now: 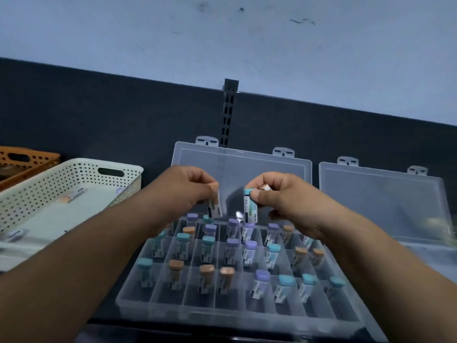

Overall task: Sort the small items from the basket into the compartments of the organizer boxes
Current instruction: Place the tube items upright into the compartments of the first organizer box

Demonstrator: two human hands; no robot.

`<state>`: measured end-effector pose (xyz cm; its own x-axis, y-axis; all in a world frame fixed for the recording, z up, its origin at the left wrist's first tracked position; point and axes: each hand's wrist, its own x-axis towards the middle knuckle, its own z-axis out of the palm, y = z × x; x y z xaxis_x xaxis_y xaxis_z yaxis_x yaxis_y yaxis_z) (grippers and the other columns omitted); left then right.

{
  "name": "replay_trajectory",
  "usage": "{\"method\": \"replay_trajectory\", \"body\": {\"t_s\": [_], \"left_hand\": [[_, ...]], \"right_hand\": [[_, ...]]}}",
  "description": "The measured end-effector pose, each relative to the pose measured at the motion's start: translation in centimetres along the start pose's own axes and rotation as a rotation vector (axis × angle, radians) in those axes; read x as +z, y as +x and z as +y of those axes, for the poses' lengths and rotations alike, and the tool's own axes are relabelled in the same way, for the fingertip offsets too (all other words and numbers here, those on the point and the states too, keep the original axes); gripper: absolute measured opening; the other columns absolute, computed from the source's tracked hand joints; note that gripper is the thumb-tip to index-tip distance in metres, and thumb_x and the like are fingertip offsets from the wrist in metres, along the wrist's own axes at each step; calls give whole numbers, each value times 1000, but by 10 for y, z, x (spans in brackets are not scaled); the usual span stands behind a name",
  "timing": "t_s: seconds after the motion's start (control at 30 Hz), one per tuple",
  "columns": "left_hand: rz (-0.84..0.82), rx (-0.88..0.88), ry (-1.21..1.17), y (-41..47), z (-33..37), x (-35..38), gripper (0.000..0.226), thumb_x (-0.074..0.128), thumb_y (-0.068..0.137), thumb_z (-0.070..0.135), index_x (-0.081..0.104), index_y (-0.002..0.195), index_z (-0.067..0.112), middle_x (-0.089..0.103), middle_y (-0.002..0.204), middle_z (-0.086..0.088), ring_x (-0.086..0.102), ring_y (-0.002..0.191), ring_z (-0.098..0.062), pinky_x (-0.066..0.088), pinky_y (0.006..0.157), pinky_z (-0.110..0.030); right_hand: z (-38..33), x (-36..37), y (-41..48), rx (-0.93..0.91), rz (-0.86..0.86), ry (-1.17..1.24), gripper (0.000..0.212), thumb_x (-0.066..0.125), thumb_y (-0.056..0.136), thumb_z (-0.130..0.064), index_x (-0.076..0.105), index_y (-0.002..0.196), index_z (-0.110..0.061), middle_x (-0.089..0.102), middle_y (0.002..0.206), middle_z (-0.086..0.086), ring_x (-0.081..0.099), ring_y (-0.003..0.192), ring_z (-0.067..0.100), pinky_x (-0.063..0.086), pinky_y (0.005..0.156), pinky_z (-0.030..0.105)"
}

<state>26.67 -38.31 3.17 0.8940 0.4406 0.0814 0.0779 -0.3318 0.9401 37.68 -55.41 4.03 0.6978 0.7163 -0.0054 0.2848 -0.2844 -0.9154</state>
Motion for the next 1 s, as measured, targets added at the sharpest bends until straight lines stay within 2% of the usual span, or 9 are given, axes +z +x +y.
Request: {"method": "replay_trajectory", "body": {"t_s": [0.13,0.23,0.33,0.4,0.53,0.73,0.87,0.93,1.0], "left_hand": [[22,51,244,3,4,13,6,66,88,19,69,84,17,70,78,0,63,70,-11,49,60,-23],[24,123,413,9,3,19,8,67,86,22,66,79,24,68,73,6,62,67,-8,47,59,-24],[-24,145,522,13,1,25,9,68,85,22,65,77,25,67,74,8,63,69,-8,48,59,-23],[-53,142,561,15,-1,28,9,67,86,21,65,79,26,65,76,11,61,70,-6,44,55,-20],[-101,130,588,20,-5,32,11,64,88,18,66,81,26,63,79,12,60,70,-6,43,51,-18],[-179,134,667,28,-13,39,7,66,87,19,67,85,26,66,87,9,60,79,-5,46,63,-19],[-212,122,708,32,-21,44,5,64,87,21,69,88,23,66,88,8,60,79,-7,47,67,-22],[-220,113,729,33,-24,46,6,64,86,21,69,88,23,64,84,9,60,78,-7,46,68,-23],[-226,109,745,35,-25,49,5,64,86,21,68,87,24,63,82,9,60,77,-8,47,68,-24]], "right_hand": [[3,-15,-4,-37,50,-133,6,63,91,-13,68,94,-12,59,74,2,48,64,11,41,52,17],[11,-17,-3,-66,61,-277,3,67,89,-15,69,90,-13,60,70,-3,47,55,3,38,47,11],[19,-16,0,-66,64,-418,3,68,88,-15,69,85,-17,63,73,-3,49,53,2,39,46,12],[21,-16,2,-54,88,-492,7,70,87,-17,68,82,-21,65,75,-3,55,57,7,45,50,19],[23,-15,3,-33,100,-595,8,71,85,-21,66,80,-25,67,82,-2,66,75,21,57,71,38],[28,-9,4,13,50,-697,7,71,84,-19,66,81,-22,68,85,0,66,77,20,57,70,35],[34,-4,7,42,-9,-752,6,69,86,-19,68,86,-25,62,90,-14,61,79,12,51,64,22],[36,-2,9,55,-34,-765,7,69,86,-19,69,90,-25,58,92,-18,59,84,10,50,69,22],[38,0,12,74,-47,-780,9,69,86,-20,69,93,-26,65,97,-8,62,88,13,54,77,27]]}}
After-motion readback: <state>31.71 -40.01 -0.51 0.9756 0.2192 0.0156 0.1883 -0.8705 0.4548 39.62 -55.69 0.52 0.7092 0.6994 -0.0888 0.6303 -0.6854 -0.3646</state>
